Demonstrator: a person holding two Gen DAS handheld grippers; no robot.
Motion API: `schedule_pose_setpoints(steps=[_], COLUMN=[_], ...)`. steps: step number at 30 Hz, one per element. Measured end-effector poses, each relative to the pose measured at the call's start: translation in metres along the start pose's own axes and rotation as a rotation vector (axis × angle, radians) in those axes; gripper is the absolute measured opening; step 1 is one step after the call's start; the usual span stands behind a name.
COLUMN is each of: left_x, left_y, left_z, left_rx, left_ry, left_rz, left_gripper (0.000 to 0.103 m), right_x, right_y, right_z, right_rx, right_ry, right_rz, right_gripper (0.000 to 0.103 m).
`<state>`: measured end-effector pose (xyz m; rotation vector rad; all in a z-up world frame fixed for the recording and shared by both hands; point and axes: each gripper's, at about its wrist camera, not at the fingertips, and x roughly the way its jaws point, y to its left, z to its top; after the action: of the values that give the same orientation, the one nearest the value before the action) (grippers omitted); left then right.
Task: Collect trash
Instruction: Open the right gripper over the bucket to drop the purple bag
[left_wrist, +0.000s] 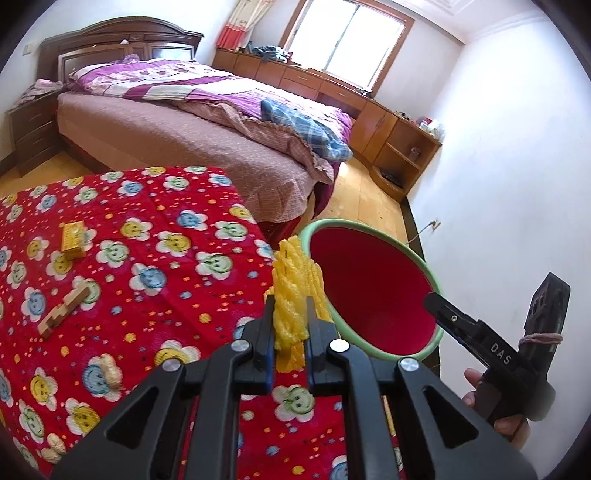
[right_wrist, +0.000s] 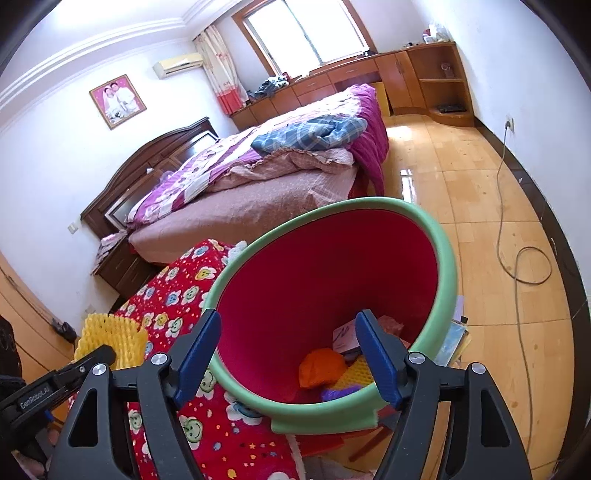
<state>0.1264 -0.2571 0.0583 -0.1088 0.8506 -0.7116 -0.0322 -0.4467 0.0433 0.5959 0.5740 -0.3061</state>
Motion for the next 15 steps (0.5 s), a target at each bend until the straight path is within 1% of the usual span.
schedule_pose_setpoints(steps=[3,8,15], left_x=[0.007,0.023,0.053], left_y=[-0.011,-0.031,-0.061], left_z=[0.002,0.004,0.004], left_rx=[0.026,0.059,0.102], left_ry=[0.0,0.015,0.039], left_rz=[-0.017,-0.061,-0.09], left_gripper=[0.011,0.011,0.011], right_x=[-0.008,-0.024,-0.038], right_y=[-0.006,-0.019,-0.036], right_z=[-0.001,-0.003,-0.004], right_rx=[0.017,0.035,0.064], right_ry=[-0.015,-0.05,-0.068], right_rz=[-0.008,-0.058,-0.082], right_gripper=[0.076,0.076,0.076])
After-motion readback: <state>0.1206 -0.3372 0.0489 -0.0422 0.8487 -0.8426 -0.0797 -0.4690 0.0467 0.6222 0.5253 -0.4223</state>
